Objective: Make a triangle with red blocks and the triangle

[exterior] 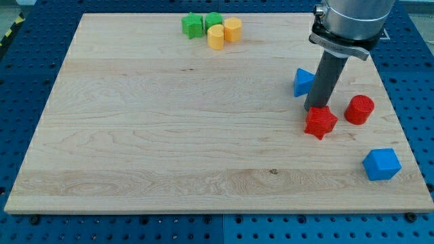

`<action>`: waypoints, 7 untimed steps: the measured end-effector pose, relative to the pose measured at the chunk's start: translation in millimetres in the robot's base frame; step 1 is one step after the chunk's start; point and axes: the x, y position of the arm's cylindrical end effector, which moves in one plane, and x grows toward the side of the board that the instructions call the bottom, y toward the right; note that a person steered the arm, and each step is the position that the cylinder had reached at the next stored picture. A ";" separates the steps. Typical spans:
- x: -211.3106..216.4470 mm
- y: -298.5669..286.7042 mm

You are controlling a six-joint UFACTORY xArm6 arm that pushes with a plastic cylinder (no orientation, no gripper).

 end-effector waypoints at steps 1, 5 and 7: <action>15.3 0.0; 17.3 -0.6; -46.7 9.9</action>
